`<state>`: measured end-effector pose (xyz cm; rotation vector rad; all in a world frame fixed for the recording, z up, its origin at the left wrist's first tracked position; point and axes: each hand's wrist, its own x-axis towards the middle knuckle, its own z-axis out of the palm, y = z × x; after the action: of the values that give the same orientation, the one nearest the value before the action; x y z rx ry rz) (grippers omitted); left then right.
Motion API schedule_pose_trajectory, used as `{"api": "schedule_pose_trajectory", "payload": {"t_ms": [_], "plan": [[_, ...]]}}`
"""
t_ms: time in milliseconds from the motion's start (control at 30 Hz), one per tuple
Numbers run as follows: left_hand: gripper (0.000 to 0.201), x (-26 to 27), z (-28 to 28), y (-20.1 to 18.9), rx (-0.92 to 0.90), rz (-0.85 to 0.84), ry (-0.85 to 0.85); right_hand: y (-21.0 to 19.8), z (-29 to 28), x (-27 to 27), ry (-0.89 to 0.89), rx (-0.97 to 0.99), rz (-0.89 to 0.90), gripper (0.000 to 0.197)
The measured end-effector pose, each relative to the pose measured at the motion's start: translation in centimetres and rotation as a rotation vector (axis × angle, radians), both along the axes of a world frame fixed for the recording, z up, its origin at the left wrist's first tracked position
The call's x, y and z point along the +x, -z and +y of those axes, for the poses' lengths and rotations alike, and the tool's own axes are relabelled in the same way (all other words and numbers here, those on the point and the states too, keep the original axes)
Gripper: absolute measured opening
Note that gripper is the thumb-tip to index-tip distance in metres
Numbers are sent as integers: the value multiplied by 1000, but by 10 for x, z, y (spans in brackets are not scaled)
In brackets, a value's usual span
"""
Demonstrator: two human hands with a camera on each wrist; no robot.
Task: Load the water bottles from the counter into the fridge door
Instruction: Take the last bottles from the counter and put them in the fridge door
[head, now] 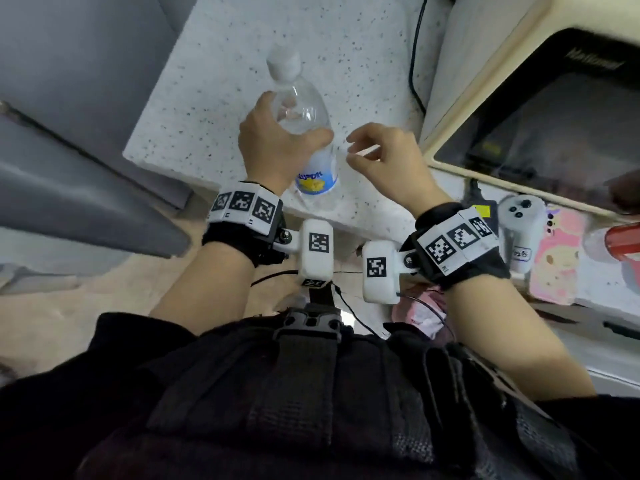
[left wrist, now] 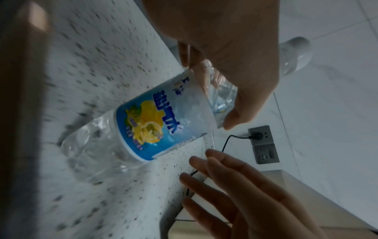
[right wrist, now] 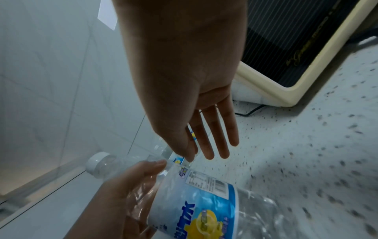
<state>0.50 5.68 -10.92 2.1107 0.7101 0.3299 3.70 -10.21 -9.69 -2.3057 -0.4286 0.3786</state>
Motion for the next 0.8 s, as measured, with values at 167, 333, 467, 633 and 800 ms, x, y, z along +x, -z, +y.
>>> {"api": "schedule_pose_trajectory", "payload": {"t_ms": [167, 333, 467, 633, 800], "plan": [[56, -103, -1, -3, -34, 39, -54, -1, 13, -75, -182, 34, 12, 20], [68, -207, 16, -3, -121, 80, -151, -3, 51, -147, -405, 51, 24, 23], [61, -279, 49, -1, -133, 54, -317, -1, 100, -198, -604, 26, -2, 19], [60, -361, 110, -6, -110, -4, -473, -6, 176, -262, -783, 24, -48, 20], [60, -428, 183, -13, -31, -3, -519, -12, 260, -324, -827, 75, -35, 24]]}}
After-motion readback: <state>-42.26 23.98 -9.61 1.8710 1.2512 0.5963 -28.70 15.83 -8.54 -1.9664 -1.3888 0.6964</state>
